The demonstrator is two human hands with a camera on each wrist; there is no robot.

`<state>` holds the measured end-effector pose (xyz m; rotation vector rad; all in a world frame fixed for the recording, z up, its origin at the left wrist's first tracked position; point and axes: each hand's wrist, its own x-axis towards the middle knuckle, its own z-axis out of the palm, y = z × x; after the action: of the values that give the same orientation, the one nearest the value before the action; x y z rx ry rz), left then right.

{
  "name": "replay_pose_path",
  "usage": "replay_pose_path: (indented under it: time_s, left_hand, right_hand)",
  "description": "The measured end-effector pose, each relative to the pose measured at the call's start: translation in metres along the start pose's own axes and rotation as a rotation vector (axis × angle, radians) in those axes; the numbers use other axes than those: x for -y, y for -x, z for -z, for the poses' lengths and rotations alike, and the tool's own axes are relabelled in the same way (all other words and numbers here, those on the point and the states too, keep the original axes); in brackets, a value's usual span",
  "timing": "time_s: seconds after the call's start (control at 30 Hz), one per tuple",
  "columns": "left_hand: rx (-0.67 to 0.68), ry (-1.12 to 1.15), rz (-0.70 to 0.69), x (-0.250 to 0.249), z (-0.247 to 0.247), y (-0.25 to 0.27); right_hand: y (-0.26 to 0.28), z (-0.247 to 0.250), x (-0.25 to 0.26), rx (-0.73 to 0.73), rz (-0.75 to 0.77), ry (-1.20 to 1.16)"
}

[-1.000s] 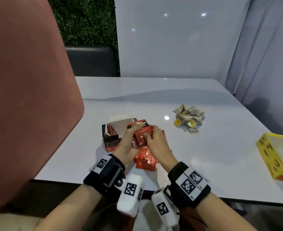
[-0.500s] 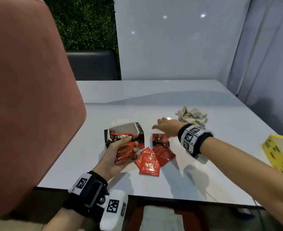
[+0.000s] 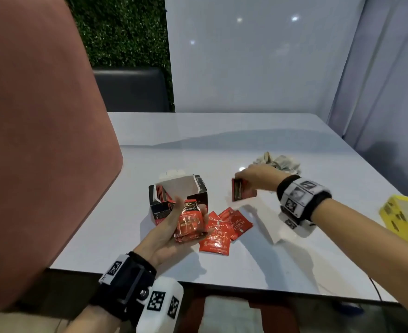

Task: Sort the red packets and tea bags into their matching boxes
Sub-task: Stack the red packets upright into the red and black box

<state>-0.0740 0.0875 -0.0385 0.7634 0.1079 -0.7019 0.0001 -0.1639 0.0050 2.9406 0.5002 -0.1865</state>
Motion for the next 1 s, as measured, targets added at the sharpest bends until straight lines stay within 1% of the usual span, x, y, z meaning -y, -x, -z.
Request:
replay_pose_path:
  time_s: [0.03,0.1,0.13,0.2,0.23,0.27,0.37,0.5,0.57,0.63,0.67,0.73,0.8,0.9,1.0]
  left_hand:
    - [-0.011,0.035,0.01,0.001,-0.002,-0.001]
    - [-0.051,0.106,0.025,0.002,-0.006,-0.005]
    - [-0.061,0.135,0.03,0.003,-0.009,-0.007]
    - [-0.076,0.165,0.04,0.006,-0.016,-0.012]
    - [-0.08,0.15,0.04,0.009,-0.021,-0.015]
    - [-0.077,0.117,0.034,0.013,-0.025,-0.017]
    - [-0.052,-0.039,-0.007,0.023,-0.041,-0.019]
    - [-0.086,-0.097,-0.072,0.02,-0.045,-0.016]
    - [-0.097,-0.125,-0.094,0.012,-0.037,-0.015]
    - [-0.093,-0.142,-0.082,0.002,-0.029,-0.014]
    - [-0.1,-0.154,-0.077,-0.002,-0.026,-0.014]
    - [-0.124,-0.204,-0.079,-0.006,-0.026,-0.012]
    - [-0.119,-0.27,-0.075,-0.003,-0.031,-0.01]
    - [-0.125,-0.38,-0.051,0.006,-0.041,-0.009]
    - [-0.117,-0.357,-0.048,0.011,-0.042,-0.009]
  right_hand:
    - [0.008,0.005,-0.001,-0.058,-0.065,-0.135]
    - [0.025,0.013,0.0,-0.143,-0.146,-0.501]
    - [0.035,0.017,0.006,-0.168,-0.155,-0.678]
    - [0.055,0.022,0.026,-0.186,-0.124,-1.013]
    - [0.063,0.022,0.039,-0.19,-0.113,-1.129]
    - [0.068,0.021,0.051,-0.203,-0.114,-1.174]
    - [0.071,0.014,0.089,-0.286,-0.131,-1.082]
    - [0.062,0.006,0.113,-0.338,-0.078,-0.859]
    - [0.06,0.013,0.113,-0.298,0.004,-0.689]
    - [0.059,0.022,0.108,-0.207,0.091,-0.472]
    - [0.059,0.026,0.106,-0.162,0.139,-0.412]
    - [0.058,0.03,0.106,-0.089,0.252,-0.403]
    - [0.053,0.027,0.111,-0.045,0.322,-0.399]
    - [0.044,0.021,0.111,-0.038,0.328,-0.432]
    - [0.041,0.015,0.108,-0.061,0.312,-0.457]
